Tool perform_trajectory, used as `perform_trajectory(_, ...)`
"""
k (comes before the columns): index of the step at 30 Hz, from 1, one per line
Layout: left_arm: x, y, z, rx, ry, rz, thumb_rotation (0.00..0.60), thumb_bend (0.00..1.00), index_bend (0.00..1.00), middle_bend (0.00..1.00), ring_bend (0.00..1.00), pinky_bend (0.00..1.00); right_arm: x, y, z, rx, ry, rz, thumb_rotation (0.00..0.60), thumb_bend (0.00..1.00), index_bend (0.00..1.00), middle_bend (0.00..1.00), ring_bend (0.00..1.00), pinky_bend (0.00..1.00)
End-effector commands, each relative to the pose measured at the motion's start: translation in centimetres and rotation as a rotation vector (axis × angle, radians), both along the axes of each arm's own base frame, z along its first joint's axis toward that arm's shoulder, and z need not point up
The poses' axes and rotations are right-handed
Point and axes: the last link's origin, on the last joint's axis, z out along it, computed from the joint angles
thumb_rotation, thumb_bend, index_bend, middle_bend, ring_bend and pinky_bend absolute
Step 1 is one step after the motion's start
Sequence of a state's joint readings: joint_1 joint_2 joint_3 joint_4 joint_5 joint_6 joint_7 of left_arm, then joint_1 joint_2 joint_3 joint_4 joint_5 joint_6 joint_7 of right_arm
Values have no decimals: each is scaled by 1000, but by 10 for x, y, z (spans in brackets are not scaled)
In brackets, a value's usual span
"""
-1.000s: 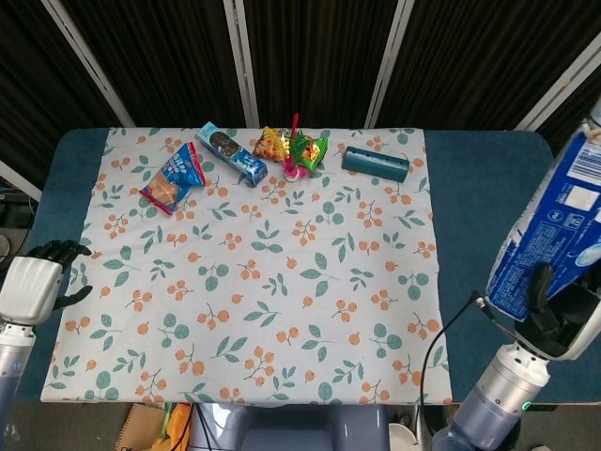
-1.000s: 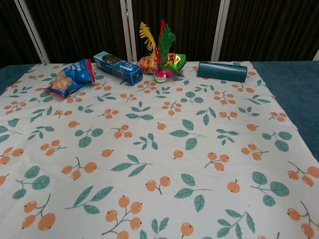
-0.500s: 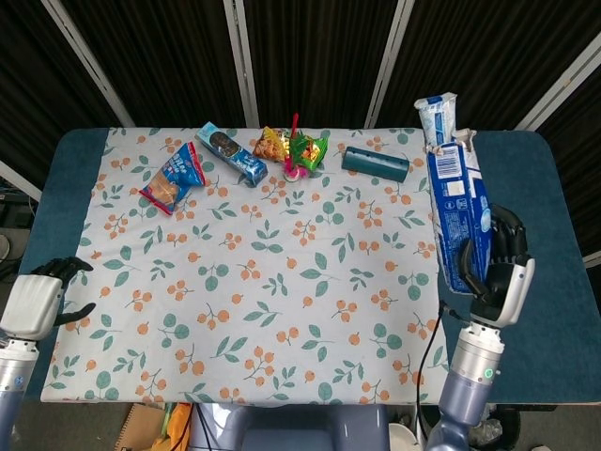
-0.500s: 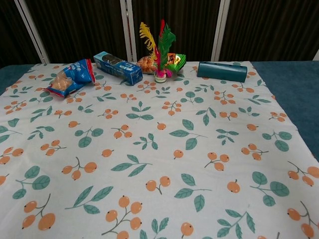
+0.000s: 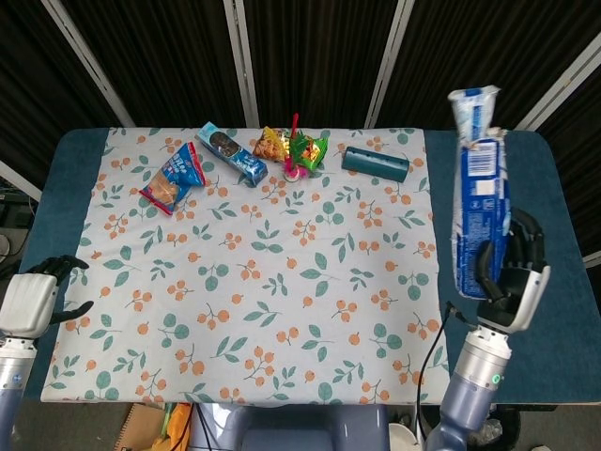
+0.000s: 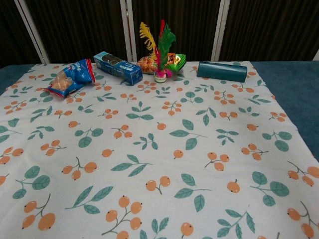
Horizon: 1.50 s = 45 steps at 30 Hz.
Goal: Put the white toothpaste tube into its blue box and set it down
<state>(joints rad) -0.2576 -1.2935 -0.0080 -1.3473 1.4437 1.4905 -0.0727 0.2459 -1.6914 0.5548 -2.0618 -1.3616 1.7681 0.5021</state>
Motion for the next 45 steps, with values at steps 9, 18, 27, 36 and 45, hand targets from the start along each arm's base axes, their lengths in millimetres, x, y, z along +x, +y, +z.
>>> perform_trajectory(9,2,0,-1,-3,-9,-8,600,0,352,341,337,488,9,12,37,-114,-3,37,600,565,354,527,476,489)
perform_trajectory(18,-1,1,0,-1,-15,9,600,0,353,342,337,477,3,8,27,-56,8,12,600,565,475,586,645,656)
perform_trajectory(27,-2,1,1,0,-24,17,600,0,354,343,337,477,8,12,31,-98,-92,40,600,565,521,623,682,678)
perform_trajectory(36,-2,2,2,1,-29,17,600,0,354,343,337,477,12,24,72,-288,-238,53,600,565,521,623,682,678)
perform_trajectory(45,0,2,2,9,-28,11,600,0,353,342,337,462,13,29,76,-315,-241,67,600,557,345,547,536,559)
